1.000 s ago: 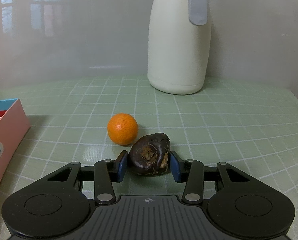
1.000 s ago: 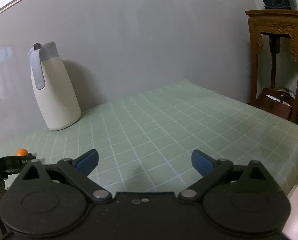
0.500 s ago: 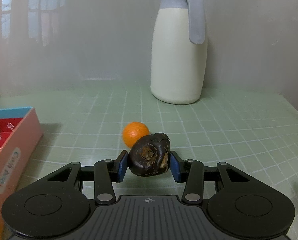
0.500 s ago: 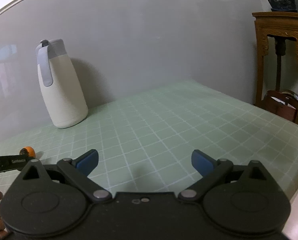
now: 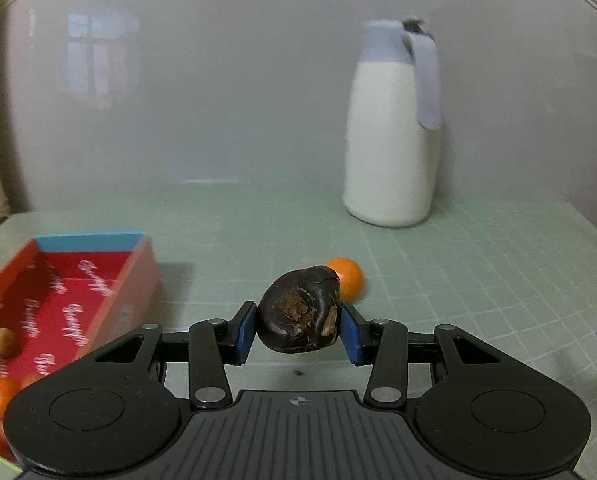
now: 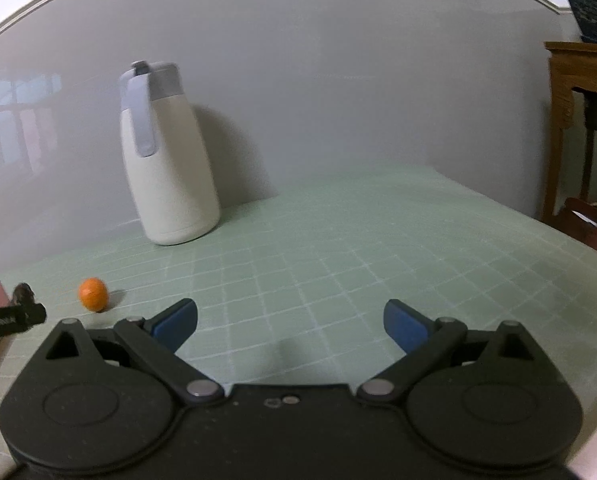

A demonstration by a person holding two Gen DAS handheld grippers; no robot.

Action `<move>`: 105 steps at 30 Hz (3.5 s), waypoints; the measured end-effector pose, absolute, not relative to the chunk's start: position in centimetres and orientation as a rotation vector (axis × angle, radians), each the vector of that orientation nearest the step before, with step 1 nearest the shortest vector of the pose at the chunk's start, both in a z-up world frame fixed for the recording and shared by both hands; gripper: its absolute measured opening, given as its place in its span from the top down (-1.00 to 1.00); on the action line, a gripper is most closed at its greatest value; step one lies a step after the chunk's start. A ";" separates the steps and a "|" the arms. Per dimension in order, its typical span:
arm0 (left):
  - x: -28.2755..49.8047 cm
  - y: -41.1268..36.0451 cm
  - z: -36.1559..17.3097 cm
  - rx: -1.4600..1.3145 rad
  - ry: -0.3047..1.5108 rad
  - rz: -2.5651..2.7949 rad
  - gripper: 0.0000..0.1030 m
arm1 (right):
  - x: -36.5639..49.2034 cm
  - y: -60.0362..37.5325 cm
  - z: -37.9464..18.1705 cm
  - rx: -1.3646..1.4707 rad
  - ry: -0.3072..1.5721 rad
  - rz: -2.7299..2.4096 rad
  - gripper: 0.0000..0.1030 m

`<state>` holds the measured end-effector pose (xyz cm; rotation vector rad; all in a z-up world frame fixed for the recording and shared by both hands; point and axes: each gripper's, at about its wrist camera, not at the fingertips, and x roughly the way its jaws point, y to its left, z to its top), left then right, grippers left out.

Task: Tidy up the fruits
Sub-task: 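Carry the dark brown fruit with the left tool over the box, then open the left tool to drop the dark fruit into the box, then move the right tool to the last small orange and close on it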

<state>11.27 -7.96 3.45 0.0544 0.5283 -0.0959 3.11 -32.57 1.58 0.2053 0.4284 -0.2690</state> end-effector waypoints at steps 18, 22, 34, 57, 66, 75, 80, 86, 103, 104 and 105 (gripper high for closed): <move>9.1 6.6 4.3 -0.008 0.528 0.164 0.14 | 6.3 -23.0 1.7 0.094 0.452 -0.065 -0.94; 9.5 8.9 3.7 -0.029 0.556 0.205 0.14 | 7.0 -22.0 1.5 0.086 0.459 -0.034 -0.94; 11.3 12.1 2.2 -0.099 0.651 0.222 0.14 | 7.6 -19.5 1.4 0.060 0.461 0.014 -0.94; 9.2 10.4 4.2 -0.039 0.592 0.241 -0.57 | 7.6 -19.5 1.8 0.070 0.459 0.033 -0.94; 7.0 10.3 4.8 -0.010 0.555 0.250 -0.86 | 8.1 -19.3 1.7 0.086 0.474 0.057 -0.94; 3.9 11.8 3.4 -0.014 0.538 0.276 -0.94 | 9.2 -19.1 1.2 0.086 0.501 0.056 -0.94; 2.8 12.6 2.2 -0.021 0.520 0.295 -0.96 | 10.2 -18.3 0.7 0.084 0.528 0.072 -0.94; 2.2 13.2 1.9 -0.023 0.486 0.308 -0.99 | 12.3 -17.6 0.5 0.075 0.551 0.081 -0.91; 2.1 16.4 1.4 -0.103 0.476 0.367 -0.99 | 19.2 -18.6 -0.5 0.015 0.604 0.025 -0.67; 2.1 16.4 1.4 -0.106 0.476 0.367 -0.99 | 19.6 -18.6 -0.6 0.010 0.610 0.024 -0.67; 2.1 16.5 1.3 -0.108 0.476 0.367 -0.99 | 19.8 -18.5 -0.6 0.007 0.615 0.025 -0.64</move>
